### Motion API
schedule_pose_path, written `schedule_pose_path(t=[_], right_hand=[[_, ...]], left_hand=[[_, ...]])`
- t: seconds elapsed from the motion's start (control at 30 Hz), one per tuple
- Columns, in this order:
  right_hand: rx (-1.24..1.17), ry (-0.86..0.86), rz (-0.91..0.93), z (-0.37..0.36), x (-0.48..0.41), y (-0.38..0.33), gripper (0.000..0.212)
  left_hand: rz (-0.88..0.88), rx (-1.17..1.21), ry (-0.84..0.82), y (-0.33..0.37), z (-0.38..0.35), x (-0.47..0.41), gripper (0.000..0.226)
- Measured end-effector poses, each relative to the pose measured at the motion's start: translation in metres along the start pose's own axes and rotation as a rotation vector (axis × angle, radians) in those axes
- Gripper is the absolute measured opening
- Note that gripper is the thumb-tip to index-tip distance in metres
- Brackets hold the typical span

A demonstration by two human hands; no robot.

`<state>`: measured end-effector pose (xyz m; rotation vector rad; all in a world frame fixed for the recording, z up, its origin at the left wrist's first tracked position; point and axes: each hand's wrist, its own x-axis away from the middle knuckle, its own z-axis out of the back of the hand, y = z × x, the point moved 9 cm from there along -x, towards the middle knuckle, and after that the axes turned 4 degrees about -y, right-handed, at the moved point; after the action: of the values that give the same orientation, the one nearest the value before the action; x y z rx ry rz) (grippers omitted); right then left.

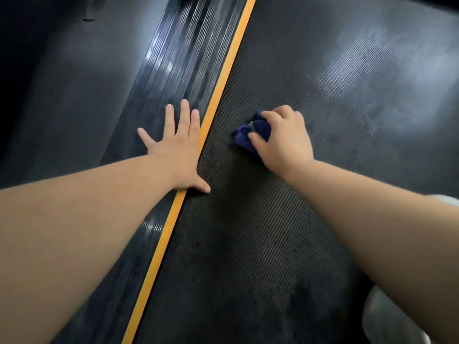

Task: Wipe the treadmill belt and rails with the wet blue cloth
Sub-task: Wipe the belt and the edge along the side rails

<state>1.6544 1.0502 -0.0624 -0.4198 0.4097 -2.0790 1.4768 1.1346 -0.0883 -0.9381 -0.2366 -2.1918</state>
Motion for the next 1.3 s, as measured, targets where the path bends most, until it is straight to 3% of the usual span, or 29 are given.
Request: schedule_pose_path(t=[0.17, 0.3, 0.43, 0.5, 0.7, 0.8, 0.87, 0.97, 1.03, 1.13, 1.23, 1.3], right_hand=[[-0.020, -0.035, 0.159, -0.038, 0.060, -0.043, 0.042], [0.134, -0.045, 0.338, -0.027, 0.052, -0.038, 0.039], [0.223, 0.093, -0.036, 0.031, -0.006, 0.041, 0.037], [0.165, 0.096, -0.102, 0.033, -0.006, 0.050, 0.035], [0.035, -0.049, 0.205, -0.031, 0.074, -0.029, 0.029], [0.209, -0.078, 0.429, -0.024, 0.063, -0.031, 0.029], [0.290, -0.010, 0.360, 0.000, 0.033, -0.002, 0.032], [0.223, 0.103, 0.049, 0.026, 0.003, 0.048, 0.033], [0.108, 0.132, -0.014, 0.018, 0.021, 0.046, 0.029], [0.010, 0.077, 0.070, -0.013, 0.078, 0.014, 0.029], [0.070, -0.050, 0.267, -0.030, 0.114, -0.010, 0.035], [0.192, -0.023, 0.311, -0.018, 0.090, 0.000, 0.034]], left_hand=[[-0.006, 0.005, 0.003, 0.001, 0.000, 0.002, 0.157], [-0.010, 0.002, 0.004, 0.002, 0.002, 0.003, 0.156], [-0.004, -0.002, -0.023, 0.003, 0.002, 0.004, 0.157], [-0.001, -0.015, -0.022, 0.003, 0.002, 0.003, 0.158], [0.001, -0.017, 0.026, 0.003, 0.002, 0.003, 0.158], [0.018, -0.024, 0.050, 0.002, 0.002, 0.002, 0.158], [0.038, -0.043, 0.051, 0.003, 0.002, 0.001, 0.159], [0.064, -0.122, 0.050, 0.002, 0.006, 0.000, 0.159], [-0.007, -0.215, 0.107, 0.012, 0.014, 0.002, 0.158], [-0.146, -0.316, 0.178, 0.029, 0.021, 0.004, 0.149], [-0.263, -0.335, 0.223, 0.051, 0.028, 0.009, 0.136], [-0.409, -0.393, 0.272, 0.081, 0.029, 0.018, 0.127]])
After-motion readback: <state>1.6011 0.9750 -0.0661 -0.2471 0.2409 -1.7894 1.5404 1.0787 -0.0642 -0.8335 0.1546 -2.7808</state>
